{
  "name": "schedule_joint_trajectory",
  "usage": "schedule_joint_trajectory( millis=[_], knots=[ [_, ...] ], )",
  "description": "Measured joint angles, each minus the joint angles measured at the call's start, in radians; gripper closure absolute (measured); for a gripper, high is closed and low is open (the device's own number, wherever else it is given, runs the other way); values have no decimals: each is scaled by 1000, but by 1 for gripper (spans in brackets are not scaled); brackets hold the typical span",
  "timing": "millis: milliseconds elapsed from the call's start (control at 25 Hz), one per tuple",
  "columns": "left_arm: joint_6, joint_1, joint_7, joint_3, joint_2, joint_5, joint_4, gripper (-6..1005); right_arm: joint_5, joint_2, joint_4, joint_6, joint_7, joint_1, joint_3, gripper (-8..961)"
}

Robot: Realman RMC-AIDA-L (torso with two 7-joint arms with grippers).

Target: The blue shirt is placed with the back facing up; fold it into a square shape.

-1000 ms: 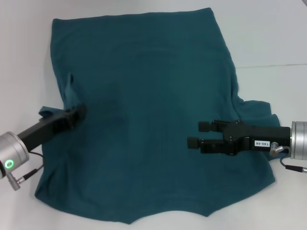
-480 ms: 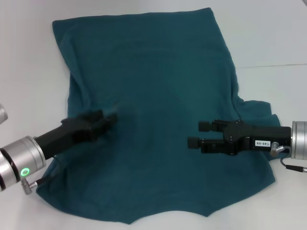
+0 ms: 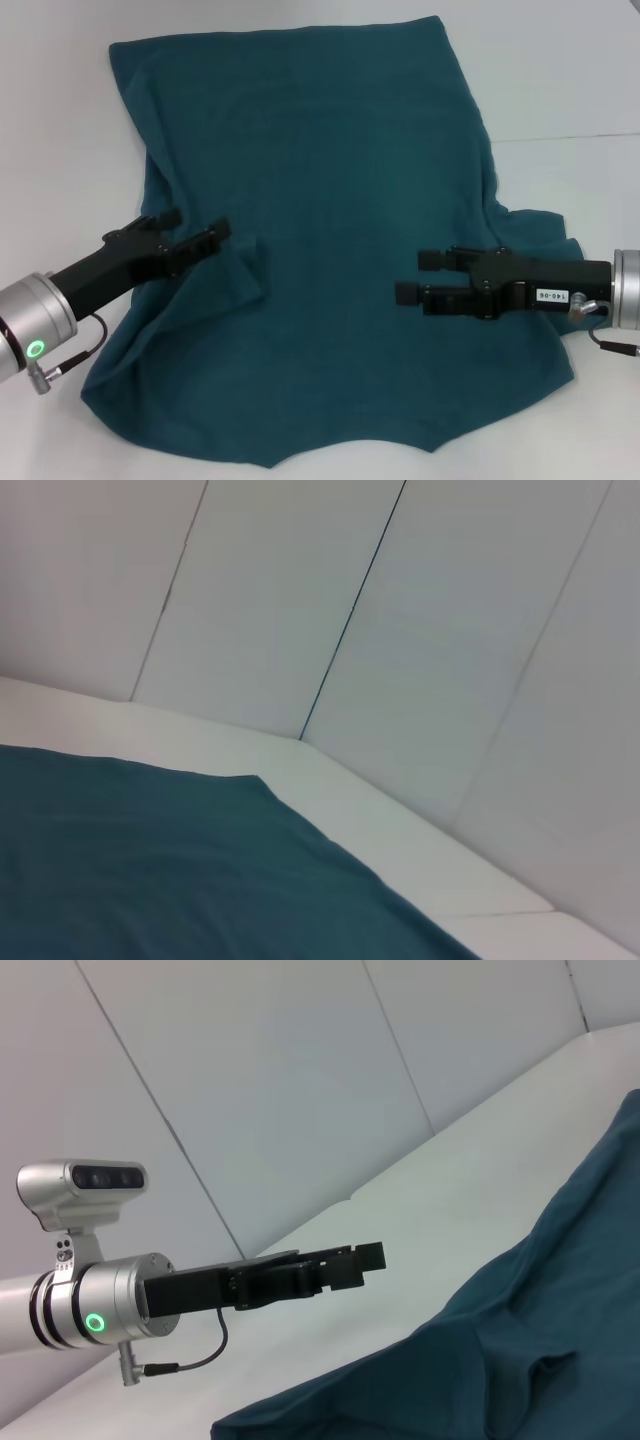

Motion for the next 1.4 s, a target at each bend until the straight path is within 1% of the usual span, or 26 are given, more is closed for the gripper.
schedule_joint_trajectory(
  millis=[120,360,480,560,720,880,960,1040,1400],
  knots=[
    [-16,12,11,4,0,4,2,92,0,-2,0,0,1,0,0,103],
    [-17,46,31,7,-1,8,12,93,2,-2,-1,0,5,0,0,105],
    [2,60,32,4,-2,5,13,93,2,-3,-1,0,5,1,0,106],
    [33,66,31,4,-2,3,13,94,2,-4,-1,0,5,1,0,107],
    [186,80,38,5,1,3,15,93,4,-6,1,2,16,-3,25,108],
    [328,89,79,11,1,8,17,93,3,-8,0,27,78,-13,42,109],
    [366,92,93,12,1,8,16,92,-2,-13,-4,42,119,-20,42,110],
    [394,96,99,14,1,9,16,92,-2,-23,-4,56,156,-29,44,110],
    [398,100,101,18,1,12,14,93,3,-55,-5,87,260,-79,99,113]
  ],
)
